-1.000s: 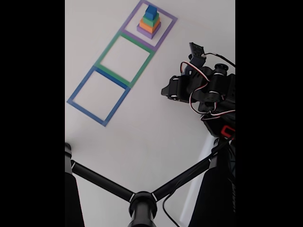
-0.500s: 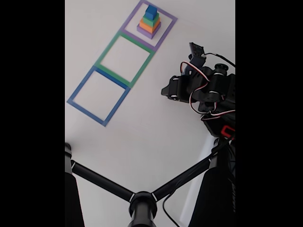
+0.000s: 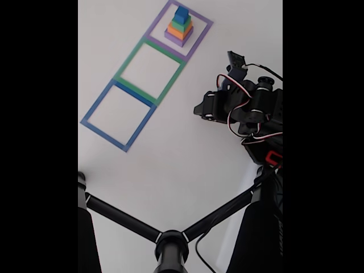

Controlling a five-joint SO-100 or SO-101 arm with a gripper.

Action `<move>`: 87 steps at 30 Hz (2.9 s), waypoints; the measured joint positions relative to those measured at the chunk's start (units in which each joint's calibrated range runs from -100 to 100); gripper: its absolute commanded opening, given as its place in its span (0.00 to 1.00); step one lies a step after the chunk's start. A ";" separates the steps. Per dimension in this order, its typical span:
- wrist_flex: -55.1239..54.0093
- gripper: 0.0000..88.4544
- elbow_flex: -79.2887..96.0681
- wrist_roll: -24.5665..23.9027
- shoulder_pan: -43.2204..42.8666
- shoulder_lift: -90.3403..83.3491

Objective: Tower of hanoi

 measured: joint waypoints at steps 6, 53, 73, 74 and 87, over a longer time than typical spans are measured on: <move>0.00 0.02 0.00 0.00 0.00 0.00; -21.75 0.00 -0.78 21.67 0.33 17.56; -23.19 0.00 -47.26 67.98 0.65 47.95; -21.99 0.00 -49.61 70.94 1.23 48.71; -15.49 0.00 -65.71 137.73 8.92 49.47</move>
